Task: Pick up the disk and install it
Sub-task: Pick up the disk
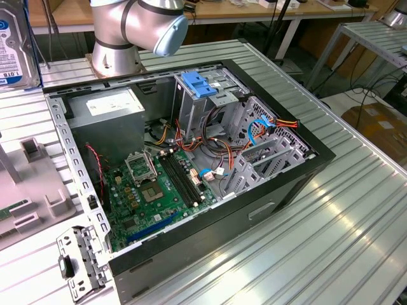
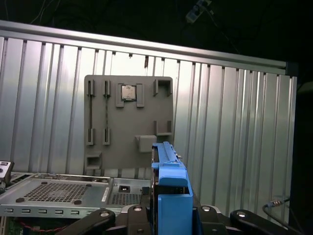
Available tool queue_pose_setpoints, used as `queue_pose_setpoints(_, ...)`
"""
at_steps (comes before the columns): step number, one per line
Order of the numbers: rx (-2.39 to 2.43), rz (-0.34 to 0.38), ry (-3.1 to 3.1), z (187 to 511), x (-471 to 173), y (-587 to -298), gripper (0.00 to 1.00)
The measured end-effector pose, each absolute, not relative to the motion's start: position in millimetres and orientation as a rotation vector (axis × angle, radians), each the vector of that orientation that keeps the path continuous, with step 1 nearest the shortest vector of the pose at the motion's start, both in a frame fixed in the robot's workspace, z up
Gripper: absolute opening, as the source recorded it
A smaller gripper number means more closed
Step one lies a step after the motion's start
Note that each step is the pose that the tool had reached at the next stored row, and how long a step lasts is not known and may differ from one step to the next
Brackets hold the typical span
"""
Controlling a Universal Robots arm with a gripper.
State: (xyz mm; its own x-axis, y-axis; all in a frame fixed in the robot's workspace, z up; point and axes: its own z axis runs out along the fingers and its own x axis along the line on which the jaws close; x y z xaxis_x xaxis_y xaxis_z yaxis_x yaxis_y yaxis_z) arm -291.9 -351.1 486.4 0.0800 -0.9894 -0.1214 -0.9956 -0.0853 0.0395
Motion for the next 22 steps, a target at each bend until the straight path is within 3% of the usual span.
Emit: queue_pose_setpoints(22, -2.269, 0.180, 2.088, 486, -274, -360, 0.37)
